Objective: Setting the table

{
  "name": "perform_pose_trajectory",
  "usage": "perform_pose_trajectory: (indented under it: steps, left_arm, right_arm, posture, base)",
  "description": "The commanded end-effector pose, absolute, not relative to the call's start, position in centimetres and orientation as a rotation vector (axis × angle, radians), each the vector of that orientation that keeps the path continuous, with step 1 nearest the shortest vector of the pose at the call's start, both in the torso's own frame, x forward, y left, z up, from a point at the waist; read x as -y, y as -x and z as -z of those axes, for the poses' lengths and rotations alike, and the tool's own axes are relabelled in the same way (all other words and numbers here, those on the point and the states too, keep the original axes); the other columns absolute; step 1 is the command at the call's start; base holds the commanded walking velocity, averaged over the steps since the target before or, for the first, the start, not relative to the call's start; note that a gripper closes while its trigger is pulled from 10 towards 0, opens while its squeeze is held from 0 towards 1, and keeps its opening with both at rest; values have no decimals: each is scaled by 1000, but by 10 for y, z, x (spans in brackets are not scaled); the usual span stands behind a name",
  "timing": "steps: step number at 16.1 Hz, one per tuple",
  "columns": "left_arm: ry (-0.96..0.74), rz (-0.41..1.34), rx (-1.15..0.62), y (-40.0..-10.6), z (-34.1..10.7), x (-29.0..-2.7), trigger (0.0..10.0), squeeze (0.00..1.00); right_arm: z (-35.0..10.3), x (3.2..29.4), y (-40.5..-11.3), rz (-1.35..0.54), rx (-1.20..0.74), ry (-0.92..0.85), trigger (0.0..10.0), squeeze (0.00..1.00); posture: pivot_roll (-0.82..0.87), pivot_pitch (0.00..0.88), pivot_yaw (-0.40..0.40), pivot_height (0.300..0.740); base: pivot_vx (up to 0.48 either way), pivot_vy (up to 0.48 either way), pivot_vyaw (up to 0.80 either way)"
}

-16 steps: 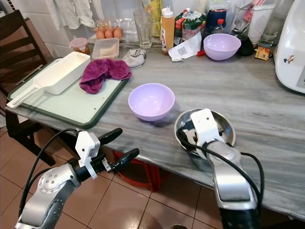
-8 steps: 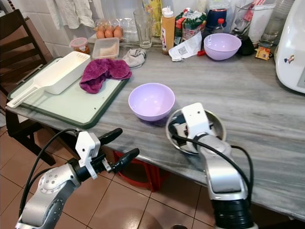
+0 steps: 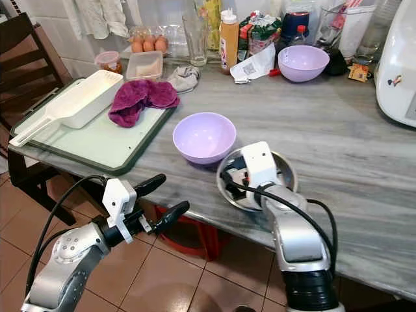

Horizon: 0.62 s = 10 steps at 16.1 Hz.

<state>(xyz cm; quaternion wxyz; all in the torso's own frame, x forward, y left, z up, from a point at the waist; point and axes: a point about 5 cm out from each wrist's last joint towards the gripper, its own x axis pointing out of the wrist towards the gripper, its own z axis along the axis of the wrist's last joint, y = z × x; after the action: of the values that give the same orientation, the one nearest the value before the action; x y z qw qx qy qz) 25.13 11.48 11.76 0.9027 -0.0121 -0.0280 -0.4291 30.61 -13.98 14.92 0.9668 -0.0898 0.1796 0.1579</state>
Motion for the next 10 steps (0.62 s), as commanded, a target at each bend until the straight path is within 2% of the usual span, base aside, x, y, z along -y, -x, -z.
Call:
perform_pose_trajectory:
  steps: [1,5,6,7,10]
  left_arm:
    - [2,882,49,-251,-118,-118,10000,0]
    - [1,880,53,-251,-119,-117,10000,0]
    - [1,880,53,-252,-120,-117,10000,0]
    - [1,879,54,-253,-120,-118,10000,0]
    - [11,869,51,-255,-120,-118,10000,0]
  right_arm:
    - [-153,136,-307,-342,-352,185,10000,992]
    - [-159,142,-303,-325,-304,201,10000,949]
    - [-162,149,-301,-299,-265,199,10000,412]
    - [-168,155,-300,-265,-216,202,10000,0]
    - [-180,156,-295,-241,-86,220,10000,0]
  posture:
    - [-211,122,74,740]
    - [-211,122,76,740]
    - [-212,118,76,740]
    - [-213,115,77,740]
    - [-212,107,83,740]
  base:
    - [0,0,0]
    - [0,0,0]
    - [0,0,0]
    - [0,0,0]
    - [0,0,0]
